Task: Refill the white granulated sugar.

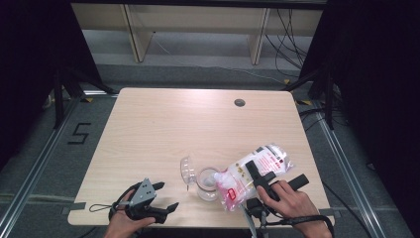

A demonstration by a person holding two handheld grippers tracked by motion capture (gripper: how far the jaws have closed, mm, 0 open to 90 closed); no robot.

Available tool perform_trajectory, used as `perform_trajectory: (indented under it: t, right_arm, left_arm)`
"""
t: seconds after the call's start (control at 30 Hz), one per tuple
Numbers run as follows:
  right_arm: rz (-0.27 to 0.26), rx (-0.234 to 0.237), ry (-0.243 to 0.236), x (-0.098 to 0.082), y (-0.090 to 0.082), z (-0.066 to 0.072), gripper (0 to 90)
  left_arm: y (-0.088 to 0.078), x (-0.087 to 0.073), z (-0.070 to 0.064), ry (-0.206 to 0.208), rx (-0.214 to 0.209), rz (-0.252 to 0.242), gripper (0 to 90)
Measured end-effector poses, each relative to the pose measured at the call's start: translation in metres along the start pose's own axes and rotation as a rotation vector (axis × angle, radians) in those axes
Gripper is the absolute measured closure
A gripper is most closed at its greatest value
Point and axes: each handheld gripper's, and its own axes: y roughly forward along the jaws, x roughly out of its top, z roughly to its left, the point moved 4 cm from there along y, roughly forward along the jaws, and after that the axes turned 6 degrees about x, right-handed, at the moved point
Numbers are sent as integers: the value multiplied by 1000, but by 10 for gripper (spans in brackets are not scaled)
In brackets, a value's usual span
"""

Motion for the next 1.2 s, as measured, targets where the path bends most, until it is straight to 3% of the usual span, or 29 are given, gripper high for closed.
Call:
perform_trajectory:
  t: [1.2]
  right_arm:
    - [3, 3, -8, -1, -1, -1, 546]
  left_arm:
    - [0, 0, -1, -6, -1, -11, 177]
